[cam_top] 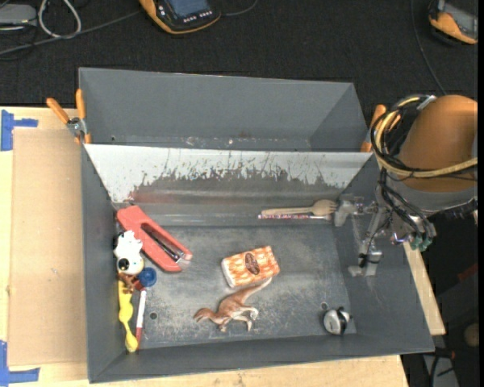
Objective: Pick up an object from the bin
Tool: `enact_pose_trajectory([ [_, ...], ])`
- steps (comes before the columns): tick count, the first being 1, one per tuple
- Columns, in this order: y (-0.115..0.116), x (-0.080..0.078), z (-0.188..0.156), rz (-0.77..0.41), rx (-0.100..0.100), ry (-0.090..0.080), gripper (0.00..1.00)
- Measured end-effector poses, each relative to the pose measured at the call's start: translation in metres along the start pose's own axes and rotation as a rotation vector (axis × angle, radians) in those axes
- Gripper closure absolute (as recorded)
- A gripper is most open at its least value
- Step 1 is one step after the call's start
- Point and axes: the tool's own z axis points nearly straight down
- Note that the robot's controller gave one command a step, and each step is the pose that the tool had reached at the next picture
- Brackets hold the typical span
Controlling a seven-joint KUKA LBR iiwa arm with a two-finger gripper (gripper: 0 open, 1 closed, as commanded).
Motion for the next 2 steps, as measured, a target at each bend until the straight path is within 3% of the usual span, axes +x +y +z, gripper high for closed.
enact_pose_trajectory([
  [1,0.000,-0.002,-0.004,-0.003,0.002,-0.007,0.00],
  [2,0.077,0.008,0.073,0.034,0.000,-0.009,0.00],
])
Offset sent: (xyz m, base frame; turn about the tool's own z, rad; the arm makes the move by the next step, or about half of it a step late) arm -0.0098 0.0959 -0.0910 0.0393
